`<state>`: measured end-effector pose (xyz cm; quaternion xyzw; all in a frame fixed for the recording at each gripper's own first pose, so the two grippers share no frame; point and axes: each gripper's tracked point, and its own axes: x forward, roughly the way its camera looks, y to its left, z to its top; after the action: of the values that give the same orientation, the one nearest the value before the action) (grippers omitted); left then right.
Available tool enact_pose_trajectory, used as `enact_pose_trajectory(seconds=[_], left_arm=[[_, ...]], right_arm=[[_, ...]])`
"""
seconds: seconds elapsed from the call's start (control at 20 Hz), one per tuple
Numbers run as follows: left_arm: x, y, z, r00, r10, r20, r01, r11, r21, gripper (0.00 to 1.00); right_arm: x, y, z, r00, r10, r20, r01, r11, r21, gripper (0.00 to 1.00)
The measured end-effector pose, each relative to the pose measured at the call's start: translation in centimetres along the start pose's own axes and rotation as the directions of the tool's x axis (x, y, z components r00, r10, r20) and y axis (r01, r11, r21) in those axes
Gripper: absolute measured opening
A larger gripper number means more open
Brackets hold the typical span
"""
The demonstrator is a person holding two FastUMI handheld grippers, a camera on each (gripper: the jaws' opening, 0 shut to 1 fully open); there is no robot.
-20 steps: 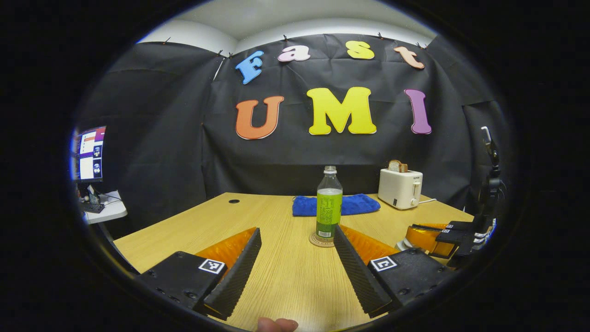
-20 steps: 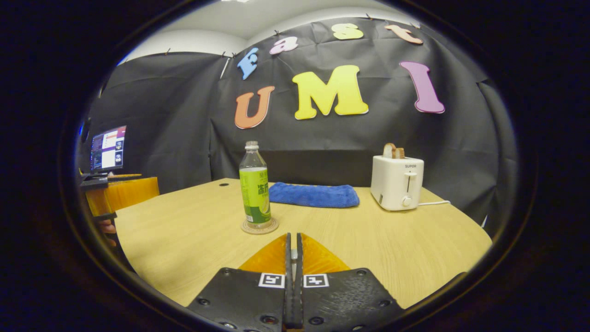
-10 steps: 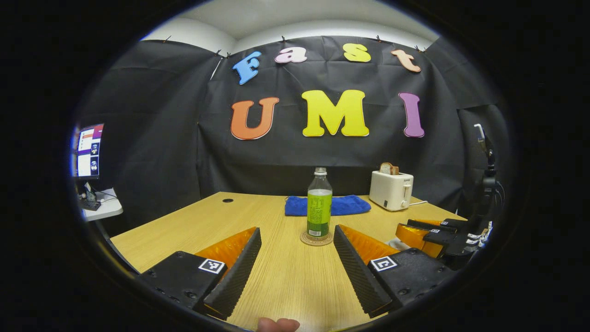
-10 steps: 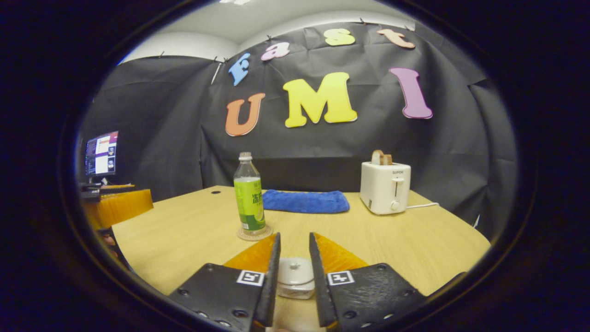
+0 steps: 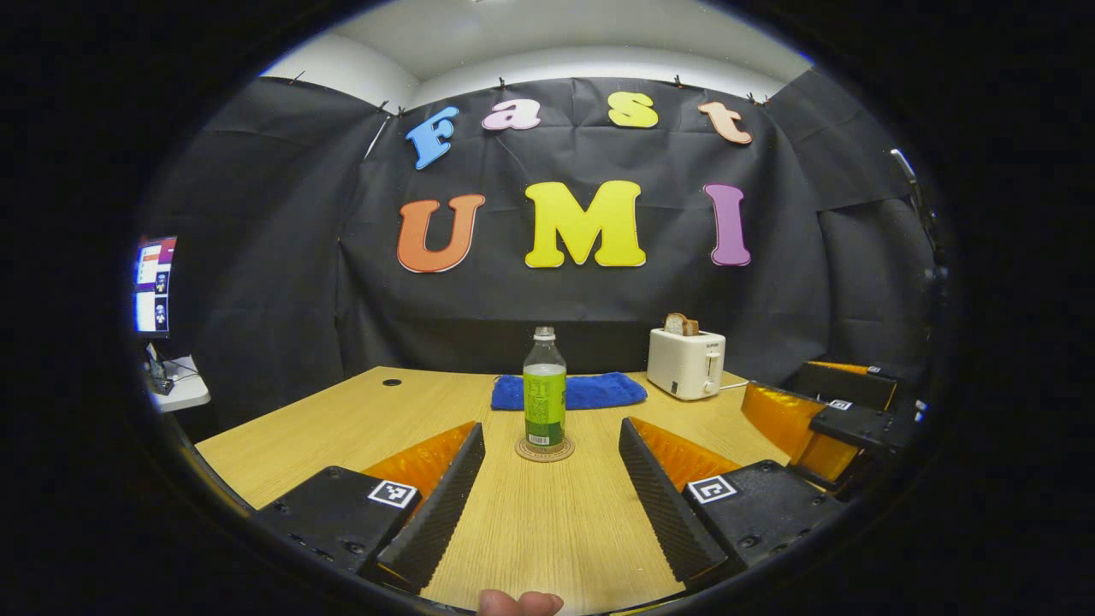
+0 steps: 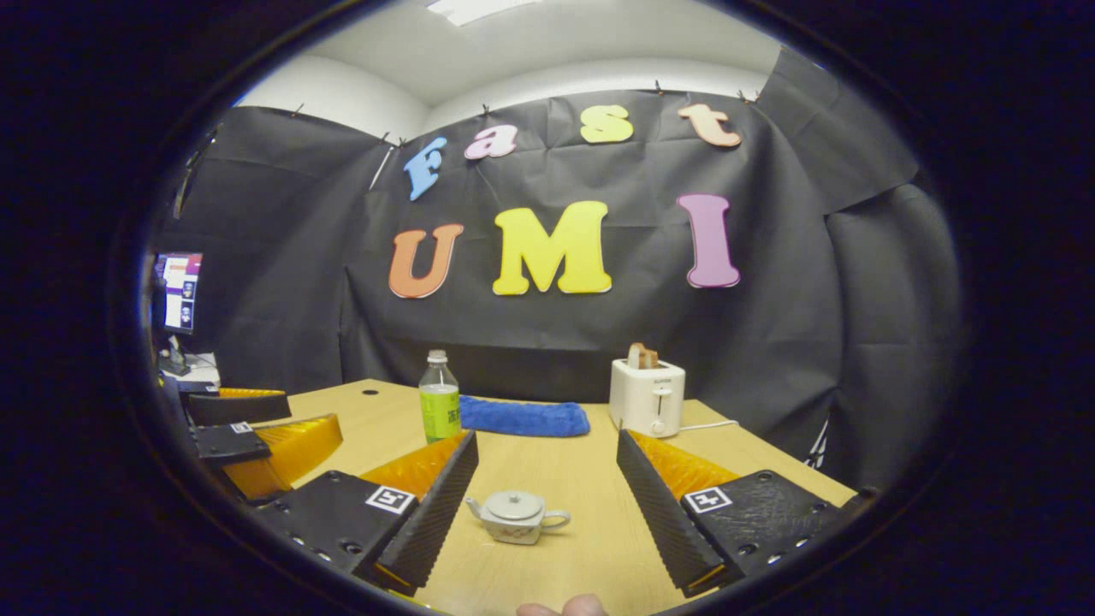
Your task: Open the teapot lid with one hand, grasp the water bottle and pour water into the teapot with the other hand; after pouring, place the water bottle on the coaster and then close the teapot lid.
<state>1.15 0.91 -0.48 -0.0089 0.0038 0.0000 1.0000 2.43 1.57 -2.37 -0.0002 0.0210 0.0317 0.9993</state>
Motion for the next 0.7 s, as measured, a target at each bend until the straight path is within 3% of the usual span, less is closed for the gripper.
enact_pose_trajectory(seconds=[0.25,0.7], left_arm=[[-0.6,-0.8,1.1,0.999,-0.021,0.030,0.021,1.000,0.005,0.99],[-0.3,0.3,0.4,1.000,0.004,0.012,-0.004,0.999,0.042,0.98]], right_arm=[[-2.2,0.0,1.4,0.998,-0.052,0.023,0.053,0.998,-0.039,0.98],[-2.5,0.3,2.2,0.997,-0.063,0.043,0.064,0.998,-0.029,0.95]])
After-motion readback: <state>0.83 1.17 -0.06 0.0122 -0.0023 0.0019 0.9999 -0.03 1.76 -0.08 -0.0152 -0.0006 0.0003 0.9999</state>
